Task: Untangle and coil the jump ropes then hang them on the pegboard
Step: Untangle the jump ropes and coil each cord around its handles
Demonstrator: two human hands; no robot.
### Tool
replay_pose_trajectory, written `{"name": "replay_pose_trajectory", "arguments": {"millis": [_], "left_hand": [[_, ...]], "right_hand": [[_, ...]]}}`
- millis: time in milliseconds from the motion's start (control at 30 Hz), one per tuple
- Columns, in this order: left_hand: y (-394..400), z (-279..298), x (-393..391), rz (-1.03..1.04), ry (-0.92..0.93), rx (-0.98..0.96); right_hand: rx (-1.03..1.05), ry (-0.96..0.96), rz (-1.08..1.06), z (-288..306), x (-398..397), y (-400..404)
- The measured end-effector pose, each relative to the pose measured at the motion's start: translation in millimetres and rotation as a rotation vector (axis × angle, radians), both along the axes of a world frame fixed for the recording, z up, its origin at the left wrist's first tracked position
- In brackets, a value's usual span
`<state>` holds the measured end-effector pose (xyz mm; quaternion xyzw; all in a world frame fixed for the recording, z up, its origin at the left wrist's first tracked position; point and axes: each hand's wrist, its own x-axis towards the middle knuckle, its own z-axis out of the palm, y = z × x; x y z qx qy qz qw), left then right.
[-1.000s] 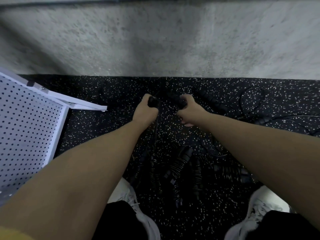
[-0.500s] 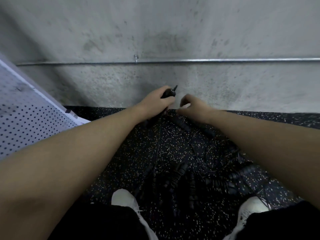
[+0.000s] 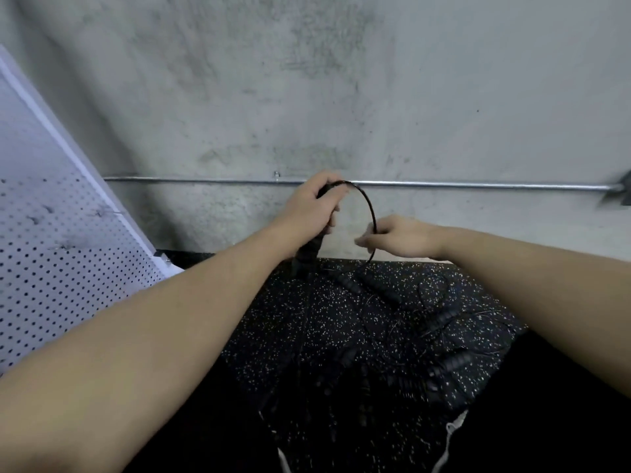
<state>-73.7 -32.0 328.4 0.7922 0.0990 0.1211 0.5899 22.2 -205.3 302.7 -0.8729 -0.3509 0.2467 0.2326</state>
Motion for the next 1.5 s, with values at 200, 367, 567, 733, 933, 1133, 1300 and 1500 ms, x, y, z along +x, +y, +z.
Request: {"name": "replay_pose_trajectory", "arguments": {"millis": [200,367,567,733,933,1133,1300,1500], "left_hand": [[5.8,0.4,-1.8,0.225,-0.076,-0.367],[35.1,-8.9,6.0,0.493,-0.078,-0.548],[67.0,-8.5,14.1,0.596,0.043,-0.539],[67.7,-19.1,26.1,0.380,0.333,-0.166],[45.1,-25.9,40.7,0.202,0.515,0.220],[16.1,-22.6,52.8,0.003,0.437,0.668],[-5.0,-30.4,54.8,-0.157,0.357,0.875],[-24.1,-35.1,52.9,-0.224,0.152,0.959]], "right_hand": [[-0.043,0.147,0.094,3.8,-4.3,-29.5],[0.165,0.380,-0.020,-1.5,19.3,-43.2],[0.254,0.309,-0.088,-8.7,49.8,-63.0],[0.298,0.232,-0.232,-12.5,61.0,-62.0],[0.350,0.141,-0.398,-5.2,72.1,-51.6],[-0.005,0.007,-0.368,-10.6,74.4,-48.3],[-0.037,0.029,-0.281,-10.5,69.2,-43.5],[0.108,0.033,-0.182,2.4,52.5,-28.4]]}}
